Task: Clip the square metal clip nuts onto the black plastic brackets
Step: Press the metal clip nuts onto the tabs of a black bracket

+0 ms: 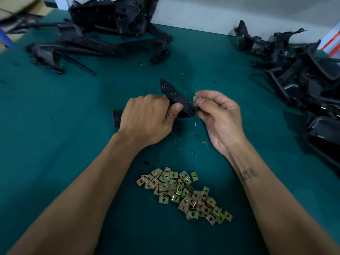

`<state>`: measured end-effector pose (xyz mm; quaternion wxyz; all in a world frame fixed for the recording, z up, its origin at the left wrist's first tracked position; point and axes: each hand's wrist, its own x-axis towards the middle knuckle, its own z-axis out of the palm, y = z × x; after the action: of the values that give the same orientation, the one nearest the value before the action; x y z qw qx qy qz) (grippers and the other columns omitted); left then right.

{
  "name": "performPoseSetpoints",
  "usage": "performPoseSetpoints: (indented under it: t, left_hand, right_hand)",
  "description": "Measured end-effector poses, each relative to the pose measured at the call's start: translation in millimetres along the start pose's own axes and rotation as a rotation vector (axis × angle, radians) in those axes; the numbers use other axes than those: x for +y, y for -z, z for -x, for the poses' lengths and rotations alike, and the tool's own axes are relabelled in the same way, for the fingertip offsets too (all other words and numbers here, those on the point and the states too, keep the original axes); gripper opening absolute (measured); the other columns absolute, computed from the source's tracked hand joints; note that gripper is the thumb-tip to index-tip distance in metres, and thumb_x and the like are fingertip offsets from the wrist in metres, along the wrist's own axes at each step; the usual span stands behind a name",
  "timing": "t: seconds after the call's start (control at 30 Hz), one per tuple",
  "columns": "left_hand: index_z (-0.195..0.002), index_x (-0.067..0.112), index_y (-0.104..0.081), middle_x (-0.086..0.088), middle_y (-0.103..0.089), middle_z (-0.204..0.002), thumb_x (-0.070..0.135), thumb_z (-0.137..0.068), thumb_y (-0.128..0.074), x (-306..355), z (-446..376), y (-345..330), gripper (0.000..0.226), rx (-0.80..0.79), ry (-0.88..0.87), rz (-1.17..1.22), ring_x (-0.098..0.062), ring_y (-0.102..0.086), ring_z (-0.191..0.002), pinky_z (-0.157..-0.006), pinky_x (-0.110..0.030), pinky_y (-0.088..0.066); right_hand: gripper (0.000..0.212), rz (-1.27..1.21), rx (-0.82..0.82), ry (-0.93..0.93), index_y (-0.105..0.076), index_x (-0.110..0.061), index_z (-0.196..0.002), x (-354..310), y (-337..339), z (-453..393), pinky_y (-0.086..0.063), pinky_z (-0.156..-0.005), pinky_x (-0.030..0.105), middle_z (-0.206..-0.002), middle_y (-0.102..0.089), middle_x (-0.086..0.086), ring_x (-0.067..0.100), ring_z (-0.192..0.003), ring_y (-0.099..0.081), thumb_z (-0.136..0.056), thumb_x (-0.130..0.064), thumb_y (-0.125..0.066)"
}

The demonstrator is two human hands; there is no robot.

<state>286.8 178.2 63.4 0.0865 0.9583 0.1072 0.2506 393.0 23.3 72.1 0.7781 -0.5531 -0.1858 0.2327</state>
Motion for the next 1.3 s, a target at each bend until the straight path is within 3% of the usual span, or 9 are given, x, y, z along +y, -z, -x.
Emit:
performPoseSetpoints:
  t: [0.1, 0.23, 0.43, 0.6, 0.8, 0.9, 1.07, 1.3]
  left_hand:
    - [-0.067, 0.020, -0.032, 0.001, -0.040, -0.064, 0.060, -0.099, -0.017, 0.9, -0.4, -0.5, 0.054, 0.009, 0.005, -0.009, -0.036, -0.049, -0.055, -0.050, -0.034, -0.022]
    - [-0.067, 0.021, -0.031, 0.002, -0.040, -0.064, 0.058, -0.099, -0.021, 1.9, -0.6, -2.5, 0.051, 0.023, -0.012, 0.004, -0.036, -0.047, -0.054, -0.049, -0.033, -0.025]
    - [-0.065, 0.020, -0.031, 0.002, -0.039, -0.062, 0.058, -0.100, -0.022, 2.4, -1.5, -3.5, 0.052, 0.033, -0.011, -0.014, -0.029, -0.034, -0.052, -0.050, -0.033, -0.026]
    - [-0.069, 0.020, -0.035, -0.001, -0.045, -0.064, 0.058, -0.100, -0.024, 1.8, -0.6, -3.5, 0.050, 0.043, -0.027, -0.015, -0.038, -0.049, -0.055, -0.051, -0.034, -0.025]
    - [-0.066, 0.019, -0.032, -0.001, -0.040, -0.063, 0.060, -0.099, -0.022, 1.8, -0.2, -3.4, 0.053, 0.046, -0.008, -0.019, -0.035, -0.042, -0.053, -0.051, -0.035, -0.024]
    - [-0.066, 0.020, -0.032, 0.001, -0.038, -0.062, 0.060, -0.100, -0.022, 1.8, -0.4, -3.5, 0.053, 0.050, -0.001, -0.010, -0.030, -0.035, -0.052, -0.051, -0.034, -0.023]
    - [-0.069, 0.022, -0.031, -0.009, -0.054, -0.064, 0.060, -0.099, -0.023, 2.0, -0.3, -3.9, 0.049, 0.047, -0.018, 0.019, -0.041, -0.052, -0.056, -0.052, -0.035, -0.026]
    - [-0.069, 0.020, -0.032, -0.013, -0.056, -0.066, 0.059, -0.099, -0.024, 3.1, -0.4, -4.0, 0.050, 0.047, 0.013, 0.023, -0.042, -0.052, -0.059, -0.053, -0.036, -0.027]
  right_hand:
    - [0.018, 0.004, -0.092, -0.024, -0.078, -0.008, -0.086, 4.1, 2.0, -5.4, -0.054, -0.082, 0.029, -0.084, -0.074, 0.009, 0.018, -0.082, -0.069, -0.085, 0.006, -0.068]
    - [0.015, 0.016, -0.097, -0.036, -0.077, -0.007, -0.092, 6.4, 8.5, -9.5, -0.046, -0.088, 0.042, -0.080, -0.074, 0.007, 0.019, -0.080, -0.067, -0.079, 0.000, -0.074]
    - [0.012, -0.026, -0.053, -0.020, -0.070, -0.001, -0.086, 4.4, 6.7, -11.3, -0.057, -0.079, 0.033, -0.076, -0.072, 0.010, 0.020, -0.075, -0.069, -0.082, 0.010, -0.069]
    - [0.013, 0.046, -0.053, 0.004, -0.077, -0.010, -0.077, 7.3, 1.1, -8.9, -0.053, -0.085, 0.038, -0.079, -0.073, 0.010, 0.026, -0.081, -0.064, -0.076, 0.003, -0.073]
    - [0.011, -0.011, -0.024, 0.014, -0.071, 0.001, -0.088, 6.1, 3.8, -8.5, -0.056, -0.072, 0.031, -0.074, -0.071, 0.009, 0.019, -0.069, -0.066, -0.088, 0.011, -0.066]
    - [0.013, 0.026, -0.027, 0.015, -0.071, -0.002, -0.086, 5.8, 1.6, -7.1, -0.055, -0.076, 0.032, -0.075, -0.071, 0.008, 0.019, -0.072, -0.065, -0.086, 0.010, -0.067]
    - [0.015, 0.064, -0.026, 0.031, -0.074, -0.005, -0.082, 7.0, -0.5, -5.3, -0.051, -0.089, 0.041, -0.079, -0.070, 0.011, 0.029, -0.083, -0.061, -0.081, 0.010, -0.072]
    - [0.015, -0.023, 0.086, 0.058, -0.071, -0.005, -0.077, 13.2, -3.8, -2.8, -0.054, -0.089, 0.037, -0.077, -0.074, 0.011, 0.022, -0.078, -0.068, -0.081, 0.009, -0.075]
